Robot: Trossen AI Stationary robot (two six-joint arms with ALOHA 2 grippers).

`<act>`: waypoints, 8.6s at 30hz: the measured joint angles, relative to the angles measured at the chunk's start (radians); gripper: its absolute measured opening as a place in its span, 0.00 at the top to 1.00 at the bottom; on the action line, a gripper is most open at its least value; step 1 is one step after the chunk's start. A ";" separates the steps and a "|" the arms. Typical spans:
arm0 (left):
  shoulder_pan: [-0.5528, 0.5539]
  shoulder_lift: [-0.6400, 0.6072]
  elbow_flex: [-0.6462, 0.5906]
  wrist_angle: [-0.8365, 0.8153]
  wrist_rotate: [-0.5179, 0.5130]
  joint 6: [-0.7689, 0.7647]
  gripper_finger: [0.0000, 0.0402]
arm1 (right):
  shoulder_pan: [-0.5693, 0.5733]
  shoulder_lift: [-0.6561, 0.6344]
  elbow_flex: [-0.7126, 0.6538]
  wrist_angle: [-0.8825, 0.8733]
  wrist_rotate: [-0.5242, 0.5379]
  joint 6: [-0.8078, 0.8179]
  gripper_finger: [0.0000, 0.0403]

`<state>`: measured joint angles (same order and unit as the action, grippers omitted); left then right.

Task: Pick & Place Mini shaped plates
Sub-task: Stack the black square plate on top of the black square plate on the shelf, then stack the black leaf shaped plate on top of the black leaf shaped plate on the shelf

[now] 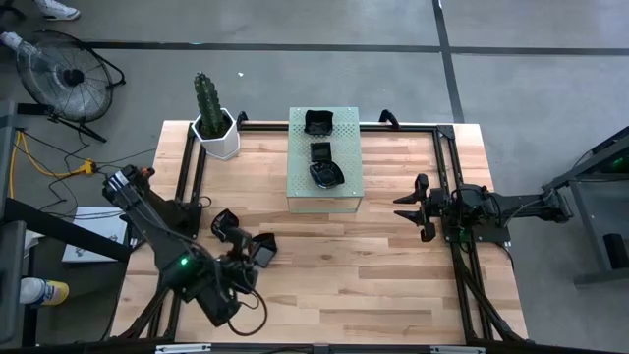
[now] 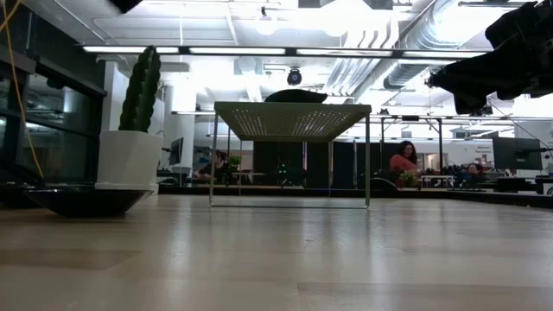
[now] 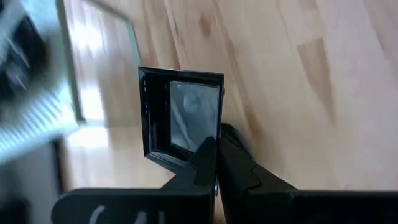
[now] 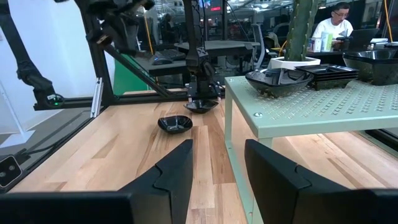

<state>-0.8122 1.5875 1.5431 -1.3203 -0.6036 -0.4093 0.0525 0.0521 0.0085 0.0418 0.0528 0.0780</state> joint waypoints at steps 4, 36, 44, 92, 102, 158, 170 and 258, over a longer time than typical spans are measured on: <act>0.058 0.000 0.022 0.064 -0.016 0.268 1.00 | 0.000 0.000 0.000 0.000 0.000 0.000 0.65; 0.572 -0.049 0.034 0.226 0.241 1.311 1.00 | 0.000 0.000 0.000 0.000 0.000 0.000 0.65; 0.689 -0.081 0.033 0.195 0.330 1.509 1.00 | 0.000 0.000 0.000 0.000 0.000 0.000 0.65; 1.240 0.071 0.032 0.581 0.673 2.212 1.00 | 0.000 0.000 0.000 0.000 0.000 0.000 0.65; 1.245 0.093 0.032 0.602 0.687 2.217 1.00 | 0.000 0.000 0.000 0.000 0.000 0.000 0.65; 1.257 0.095 -0.021 0.638 0.690 2.236 0.86 | 0.000 0.000 0.000 0.000 0.000 0.000 0.65; 1.228 -0.008 -0.021 0.513 0.620 2.000 0.86 | 0.000 0.000 0.000 0.000 0.000 0.000 0.65; 0.681 -0.134 -0.807 0.703 0.657 -0.078 0.56 | 0.000 0.000 0.000 0.000 0.000 0.000 0.65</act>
<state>-0.1310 1.4540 0.7357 -0.6174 0.0537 -0.4877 0.0523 0.0520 0.0085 0.0418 0.0525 0.0780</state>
